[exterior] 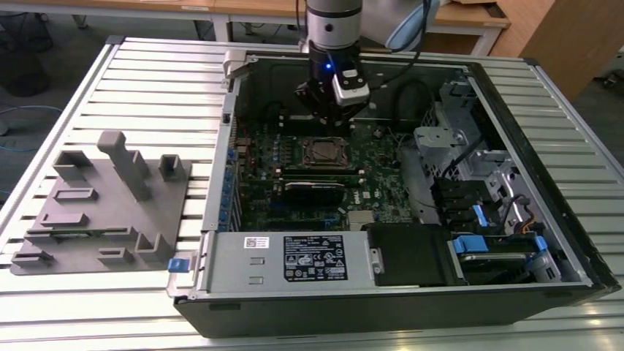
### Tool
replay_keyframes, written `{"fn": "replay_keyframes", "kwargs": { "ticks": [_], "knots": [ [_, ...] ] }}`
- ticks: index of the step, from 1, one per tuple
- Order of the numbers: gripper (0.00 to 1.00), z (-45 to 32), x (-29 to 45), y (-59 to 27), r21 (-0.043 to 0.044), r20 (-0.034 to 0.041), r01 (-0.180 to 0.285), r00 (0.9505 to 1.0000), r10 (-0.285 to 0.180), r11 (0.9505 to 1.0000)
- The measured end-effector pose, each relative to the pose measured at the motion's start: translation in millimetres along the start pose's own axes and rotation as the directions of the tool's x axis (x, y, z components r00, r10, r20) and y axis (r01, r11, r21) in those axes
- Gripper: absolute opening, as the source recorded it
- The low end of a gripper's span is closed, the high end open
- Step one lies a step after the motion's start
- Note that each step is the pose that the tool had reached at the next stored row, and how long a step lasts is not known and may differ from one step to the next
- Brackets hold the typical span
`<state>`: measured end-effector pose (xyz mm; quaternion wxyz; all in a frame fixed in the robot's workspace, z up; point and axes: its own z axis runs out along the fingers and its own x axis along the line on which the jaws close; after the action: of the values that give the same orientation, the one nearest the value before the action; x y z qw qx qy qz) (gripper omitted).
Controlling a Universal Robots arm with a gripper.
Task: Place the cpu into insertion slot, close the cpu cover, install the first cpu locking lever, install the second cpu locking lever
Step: 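Install the first cpu locking lever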
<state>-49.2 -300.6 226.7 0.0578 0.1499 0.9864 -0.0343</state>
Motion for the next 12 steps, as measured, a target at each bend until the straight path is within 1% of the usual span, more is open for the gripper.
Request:
{"fn": "replay_keyframes", "kwargs": {
  "ticks": [4, 6, 7, 8, 12],
  "knots": [
    [0.11, 0.6, -1.0, 0.4, 0.0100, -0.0207, 0.029, 0.9994, -0.028, 0.9995],
    [0.11, 0.9, -1.6, 0.6, 0.0131, -0.0288, 0.043, 0.9987, -0.043, 0.9990],
    [0.11, 1.1, -1.8, 0.6, 0.0132, -0.0315, 0.052, 0.9982, -0.051, 0.9986],
    [0.11, 1.3, -2.1, 0.7, 0.0126, -0.0325, 0.061, 0.9976, -0.061, 0.9981],
    [0.11, 2.3, -2.9, 1.0, 0.0081, -0.0320, 0.101, 0.9944, -0.101, 0.9948]
  ]
}}
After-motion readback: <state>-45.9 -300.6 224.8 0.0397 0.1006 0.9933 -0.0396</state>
